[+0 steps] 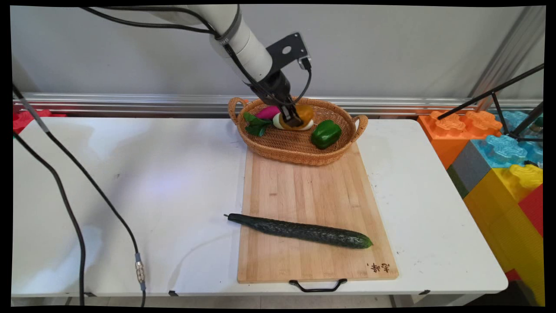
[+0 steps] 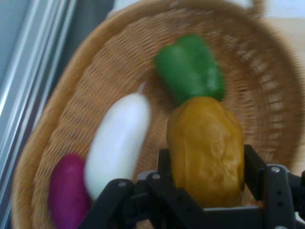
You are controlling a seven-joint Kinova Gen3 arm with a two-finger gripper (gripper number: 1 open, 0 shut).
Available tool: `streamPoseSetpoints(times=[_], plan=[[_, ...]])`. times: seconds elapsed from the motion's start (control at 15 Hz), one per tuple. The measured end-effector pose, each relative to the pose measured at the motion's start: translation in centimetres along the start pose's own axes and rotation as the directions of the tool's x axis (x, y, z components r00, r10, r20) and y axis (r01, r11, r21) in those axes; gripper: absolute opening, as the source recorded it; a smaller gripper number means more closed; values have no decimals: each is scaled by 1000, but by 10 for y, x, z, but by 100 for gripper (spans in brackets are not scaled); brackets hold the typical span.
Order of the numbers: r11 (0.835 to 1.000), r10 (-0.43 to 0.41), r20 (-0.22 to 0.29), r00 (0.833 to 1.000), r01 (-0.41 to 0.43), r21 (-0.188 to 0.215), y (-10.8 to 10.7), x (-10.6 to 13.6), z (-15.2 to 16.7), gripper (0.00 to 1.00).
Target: Place the picked object in the vegetable basket
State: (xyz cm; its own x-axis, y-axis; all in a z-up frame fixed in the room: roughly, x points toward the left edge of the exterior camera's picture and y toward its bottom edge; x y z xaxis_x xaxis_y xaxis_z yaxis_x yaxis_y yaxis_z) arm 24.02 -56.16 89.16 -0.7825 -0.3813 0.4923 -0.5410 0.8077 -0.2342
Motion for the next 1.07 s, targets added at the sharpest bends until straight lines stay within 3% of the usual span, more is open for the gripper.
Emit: streamPoseSetpoints(times=[0.2, 0.33, 0.8, 0.87, 1.07], plan=[[991, -120, 43, 992, 118, 59, -19, -14, 18, 0], [976, -204, 76, 976, 196, 95, -31, -27, 31, 0], [941, -330, 130, 935, 314, 128, -43, -44, 53, 0], [939, -336, 132, 933, 320, 127, -44, -44, 55, 100], [935, -350, 132, 927, 337, 112, -42, -37, 58, 100]])
